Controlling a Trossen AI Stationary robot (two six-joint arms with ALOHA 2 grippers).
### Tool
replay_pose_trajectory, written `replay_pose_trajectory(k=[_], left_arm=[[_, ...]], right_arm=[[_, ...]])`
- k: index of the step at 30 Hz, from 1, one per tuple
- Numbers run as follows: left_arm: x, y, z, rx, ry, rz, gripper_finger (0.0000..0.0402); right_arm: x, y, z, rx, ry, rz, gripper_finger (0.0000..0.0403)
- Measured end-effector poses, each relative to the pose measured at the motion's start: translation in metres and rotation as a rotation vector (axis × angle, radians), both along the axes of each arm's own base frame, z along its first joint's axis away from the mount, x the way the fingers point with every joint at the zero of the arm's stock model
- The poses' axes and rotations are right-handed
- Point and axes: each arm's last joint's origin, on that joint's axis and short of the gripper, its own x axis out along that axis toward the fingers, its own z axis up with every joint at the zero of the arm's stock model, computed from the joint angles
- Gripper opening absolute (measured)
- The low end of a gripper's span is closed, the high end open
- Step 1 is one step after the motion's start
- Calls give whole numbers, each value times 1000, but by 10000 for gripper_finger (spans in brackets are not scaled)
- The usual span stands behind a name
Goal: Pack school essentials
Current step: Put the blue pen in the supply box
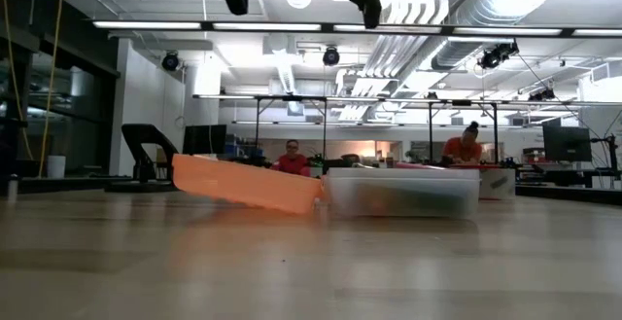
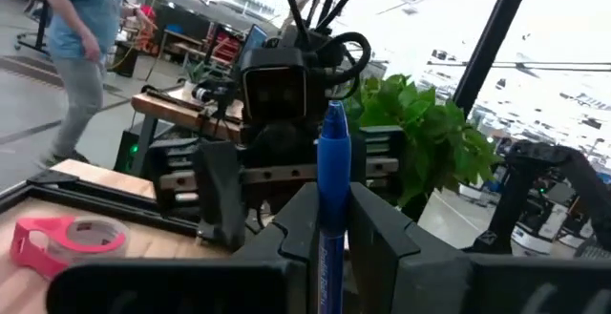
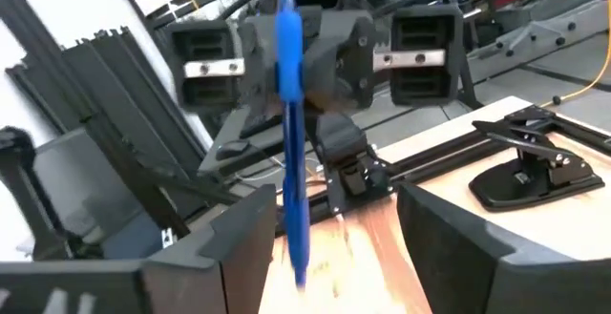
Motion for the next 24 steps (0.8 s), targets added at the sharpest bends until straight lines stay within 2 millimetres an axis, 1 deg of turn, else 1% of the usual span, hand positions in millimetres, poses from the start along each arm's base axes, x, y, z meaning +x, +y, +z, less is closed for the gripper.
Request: replay_pose_trajectory(k=[6,10,13,18,24], left_arm=[[19,4,4,5,8,1,31],[30,7,6,7,15,1,31],[36,8,5,8,23,2,31],[44,10,5,14,31,3,31],[45,10,3,12,40,3,31]], right_arm=[[5,-1,3,29,-4,74,213],[5,0,5,27,-10,83,211],[5,-1,4,35,-5,81,200],[5,-1,4,35,-3,81,158],[5,-1,4,27,-2,80,79]])
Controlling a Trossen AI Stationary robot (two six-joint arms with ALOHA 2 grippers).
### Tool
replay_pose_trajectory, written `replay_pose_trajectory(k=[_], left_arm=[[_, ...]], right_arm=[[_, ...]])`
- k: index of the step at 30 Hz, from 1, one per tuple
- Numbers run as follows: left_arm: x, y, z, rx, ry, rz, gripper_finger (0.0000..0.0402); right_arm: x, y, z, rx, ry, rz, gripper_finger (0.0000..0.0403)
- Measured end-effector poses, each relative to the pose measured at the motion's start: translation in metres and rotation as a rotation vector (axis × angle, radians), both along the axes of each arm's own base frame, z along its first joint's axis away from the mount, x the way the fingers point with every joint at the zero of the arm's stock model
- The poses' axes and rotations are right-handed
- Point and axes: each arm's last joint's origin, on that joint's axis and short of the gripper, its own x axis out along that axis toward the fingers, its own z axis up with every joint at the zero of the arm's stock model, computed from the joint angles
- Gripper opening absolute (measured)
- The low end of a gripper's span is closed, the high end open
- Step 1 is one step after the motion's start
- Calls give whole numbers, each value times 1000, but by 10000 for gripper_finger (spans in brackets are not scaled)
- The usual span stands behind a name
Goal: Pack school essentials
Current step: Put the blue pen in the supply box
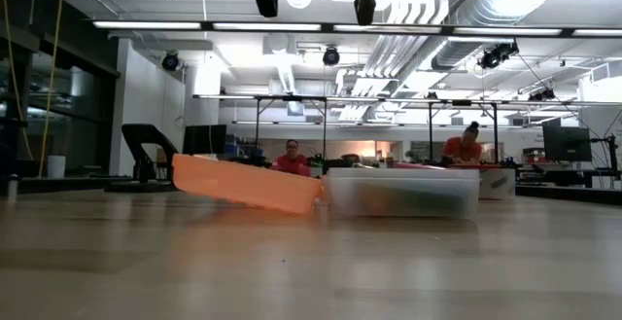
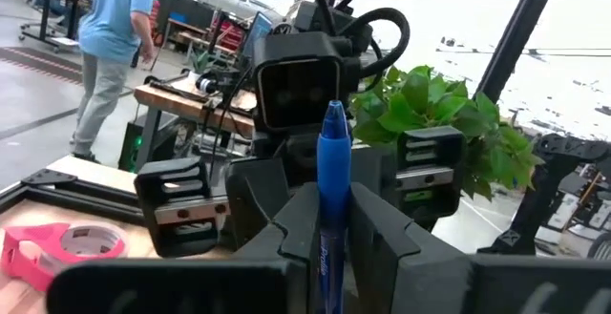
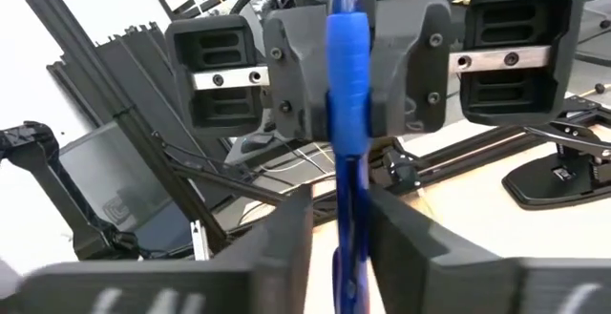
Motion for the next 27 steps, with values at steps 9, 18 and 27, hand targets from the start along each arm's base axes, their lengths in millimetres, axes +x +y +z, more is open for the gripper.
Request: replay_pose_trajectory(k=[9,18,27], left_arm=[[0,0,-1,-5,8,-4,31],[-12,11,1,-62,77,-35,76],[-73,9,33,10,137,-114,132]], right_arm=[[0,0,0,-11,2,0,18],[-6,-1,3,-51,29,-9,6],[-42,-10,21,-138,140,-35,7]])
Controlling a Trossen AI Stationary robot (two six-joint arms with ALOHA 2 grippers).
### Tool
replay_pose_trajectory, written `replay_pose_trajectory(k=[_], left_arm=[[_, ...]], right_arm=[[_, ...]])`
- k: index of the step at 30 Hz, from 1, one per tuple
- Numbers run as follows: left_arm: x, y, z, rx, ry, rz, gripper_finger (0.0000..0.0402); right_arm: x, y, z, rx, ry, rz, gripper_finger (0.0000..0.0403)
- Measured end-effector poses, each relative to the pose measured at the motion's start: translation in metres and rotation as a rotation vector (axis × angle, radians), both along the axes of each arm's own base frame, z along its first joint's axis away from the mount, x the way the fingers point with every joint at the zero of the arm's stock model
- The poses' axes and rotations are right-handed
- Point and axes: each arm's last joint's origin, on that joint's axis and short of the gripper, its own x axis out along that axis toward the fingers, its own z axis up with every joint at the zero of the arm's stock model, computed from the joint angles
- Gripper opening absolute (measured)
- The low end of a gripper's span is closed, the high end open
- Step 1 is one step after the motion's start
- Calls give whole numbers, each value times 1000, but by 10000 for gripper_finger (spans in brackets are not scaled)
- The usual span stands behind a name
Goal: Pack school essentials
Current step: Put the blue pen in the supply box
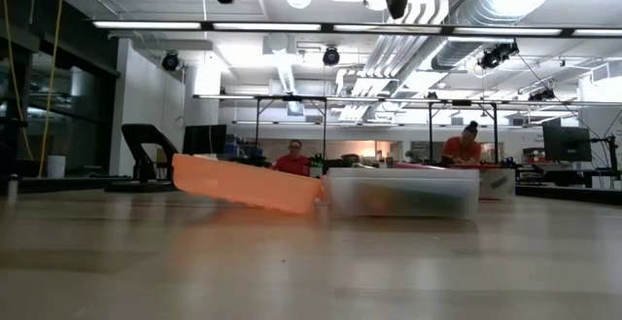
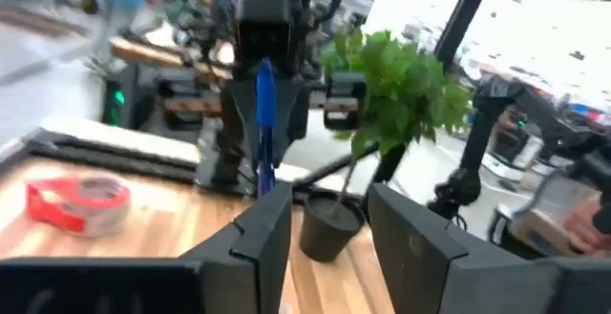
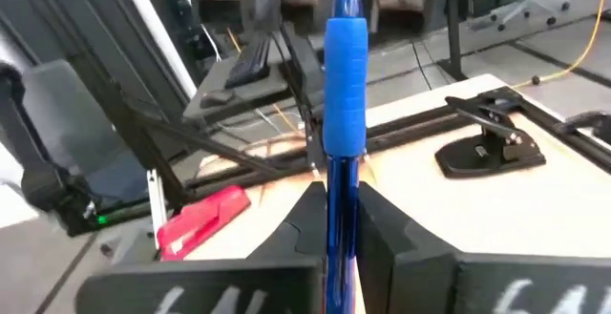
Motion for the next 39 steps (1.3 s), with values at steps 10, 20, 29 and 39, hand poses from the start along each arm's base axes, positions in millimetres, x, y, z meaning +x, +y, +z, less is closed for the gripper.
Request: replay_pose_trajectory(k=[10,20,29,39], left_arm=[[-60,-27,19,98,-85,175,119],[-81,-37,11,107,-184,250,115],[-81,-37,11,106,-182,250,115],[-80,-36,10,105,-176,258,115]], right_arm=[[-29,1,6,-27,9,-25,7],[-29,0,9,-27,-48,-49,7],[-25,0,5,119,-35,-107,7],[12,21,-71,569,309,-433,7]])
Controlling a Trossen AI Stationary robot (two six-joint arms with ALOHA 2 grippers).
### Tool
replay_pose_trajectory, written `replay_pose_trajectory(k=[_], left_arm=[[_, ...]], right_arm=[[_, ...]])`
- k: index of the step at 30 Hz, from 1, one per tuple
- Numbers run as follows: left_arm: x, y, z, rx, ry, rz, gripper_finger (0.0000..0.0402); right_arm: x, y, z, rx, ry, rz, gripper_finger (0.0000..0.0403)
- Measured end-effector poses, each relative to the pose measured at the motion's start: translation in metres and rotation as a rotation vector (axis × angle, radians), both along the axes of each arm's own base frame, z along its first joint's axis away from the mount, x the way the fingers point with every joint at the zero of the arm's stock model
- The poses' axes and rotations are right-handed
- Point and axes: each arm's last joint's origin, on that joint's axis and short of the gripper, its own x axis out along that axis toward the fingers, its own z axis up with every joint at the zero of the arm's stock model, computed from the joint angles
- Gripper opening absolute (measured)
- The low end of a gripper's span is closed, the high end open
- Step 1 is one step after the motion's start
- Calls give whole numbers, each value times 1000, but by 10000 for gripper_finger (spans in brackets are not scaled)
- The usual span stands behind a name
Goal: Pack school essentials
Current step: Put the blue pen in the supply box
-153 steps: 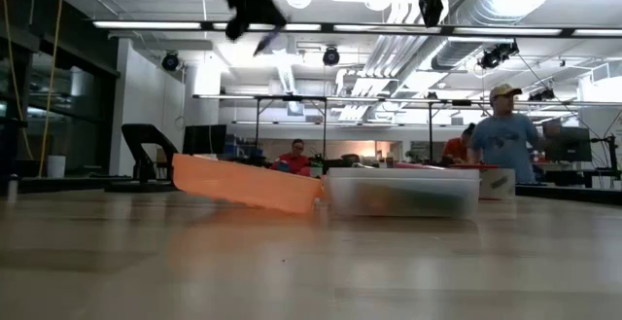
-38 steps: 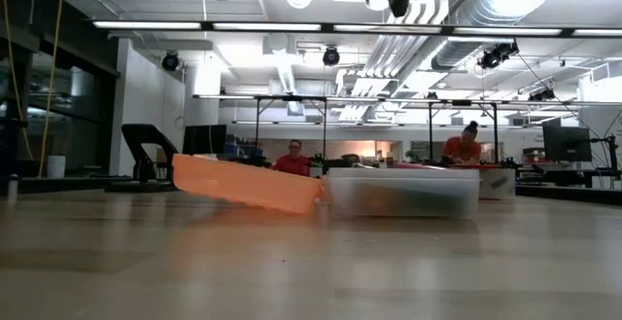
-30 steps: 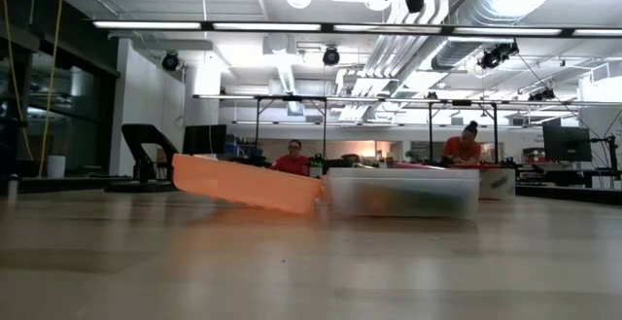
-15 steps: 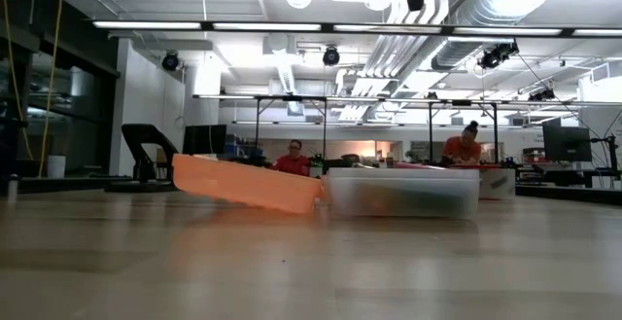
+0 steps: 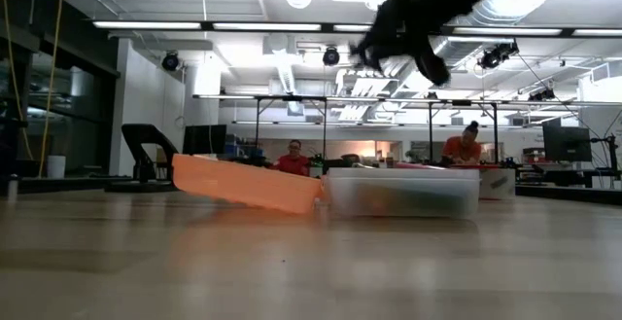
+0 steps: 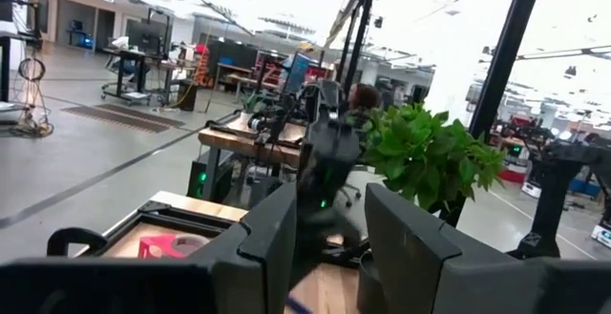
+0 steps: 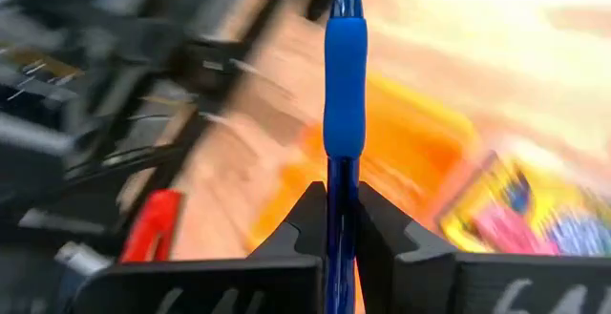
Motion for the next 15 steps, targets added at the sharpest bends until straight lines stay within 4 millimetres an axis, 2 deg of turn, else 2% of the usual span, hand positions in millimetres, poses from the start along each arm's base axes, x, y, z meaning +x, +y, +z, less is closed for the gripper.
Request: replay_pose_trajectory(k=[5,9,15], left_arm=[[0,0,-1,-1,7,0,115],[0,0,-1,-2,11,0,115],[1,1,-4,-12,41,11,115]], right_arm=[[11,5,-34,195,109,-143,7],[21,8,-55,320,155,-144,7],[38,10,-75,436,107,-164,7]])
